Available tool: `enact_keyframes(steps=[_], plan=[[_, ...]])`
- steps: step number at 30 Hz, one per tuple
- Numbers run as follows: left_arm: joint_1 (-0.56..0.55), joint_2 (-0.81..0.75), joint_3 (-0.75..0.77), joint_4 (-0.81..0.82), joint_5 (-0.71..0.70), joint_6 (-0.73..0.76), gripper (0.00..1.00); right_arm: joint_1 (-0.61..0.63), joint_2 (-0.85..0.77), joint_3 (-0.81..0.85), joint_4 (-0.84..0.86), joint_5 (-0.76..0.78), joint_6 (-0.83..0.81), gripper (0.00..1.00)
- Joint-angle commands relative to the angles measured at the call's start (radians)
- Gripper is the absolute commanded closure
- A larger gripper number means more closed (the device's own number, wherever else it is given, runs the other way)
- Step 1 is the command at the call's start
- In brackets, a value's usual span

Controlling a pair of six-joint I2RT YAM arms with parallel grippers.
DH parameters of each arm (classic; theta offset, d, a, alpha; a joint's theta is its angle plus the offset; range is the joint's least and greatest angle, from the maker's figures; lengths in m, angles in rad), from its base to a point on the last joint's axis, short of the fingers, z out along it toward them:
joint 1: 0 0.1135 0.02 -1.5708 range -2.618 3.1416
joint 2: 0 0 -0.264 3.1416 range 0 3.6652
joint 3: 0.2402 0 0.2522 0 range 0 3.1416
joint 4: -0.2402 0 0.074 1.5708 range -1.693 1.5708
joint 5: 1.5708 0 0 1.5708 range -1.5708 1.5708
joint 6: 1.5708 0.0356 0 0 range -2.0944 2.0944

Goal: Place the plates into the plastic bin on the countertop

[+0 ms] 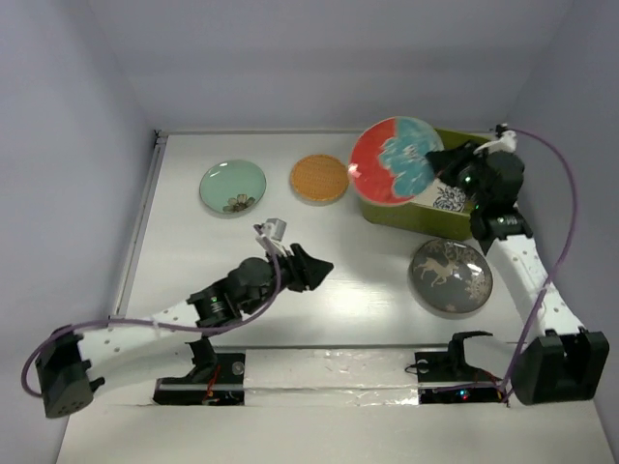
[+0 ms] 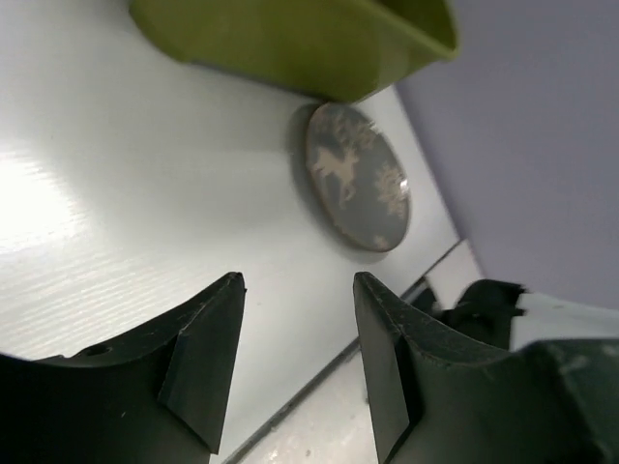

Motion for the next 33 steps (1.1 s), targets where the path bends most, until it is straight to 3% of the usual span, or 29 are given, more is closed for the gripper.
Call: enact_keyframes(steps=[1, 7, 20, 23, 24, 27, 29, 30, 33], plan=[[-0.076, 0.131, 0.041, 0.098, -0.096, 0.003, 0.54, -0.092, 0.050, 0.127, 0.039, 0.178, 0.037, 1.00], [-0.148, 0.407, 0.159, 0.168, -0.080, 0.046, 0.52, -0.200, 0.205, 0.226, 0.007, 0.207, 0.062, 1.00], [-0.177, 0.855, 0.486, 0.172, 0.052, 0.123, 0.41, -0.219, 0.420, 0.201, -0.006, 0.269, 0.063, 0.99], [-0.177, 0.945, 0.561, 0.170, 0.078, 0.126, 0.38, -0.219, 0.408, 0.175, -0.018, 0.314, 0.063, 0.84], [-0.177, 0.993, 0.584, 0.158, 0.082, 0.132, 0.38, -0.219, 0.403, 0.169, -0.019, 0.325, 0.062, 0.70], [-0.177, 1.091, 0.676, 0.120, 0.091, 0.140, 0.37, -0.219, 0.390, 0.160, -0.041, 0.354, 0.042, 0.45], [-0.177, 1.131, 0.731, 0.112, 0.108, 0.140, 0.37, -0.219, 0.382, 0.157, -0.055, 0.360, 0.027, 0.36], [-0.177, 1.195, 0.774, 0.106, 0.123, 0.134, 0.37, -0.219, 0.365, 0.151, -0.062, 0.377, 0.013, 0.22], [-0.177, 1.226, 0.803, 0.106, 0.120, 0.129, 0.37, -0.219, 0.350, 0.155, -0.076, 0.386, 0.001, 0.16]])
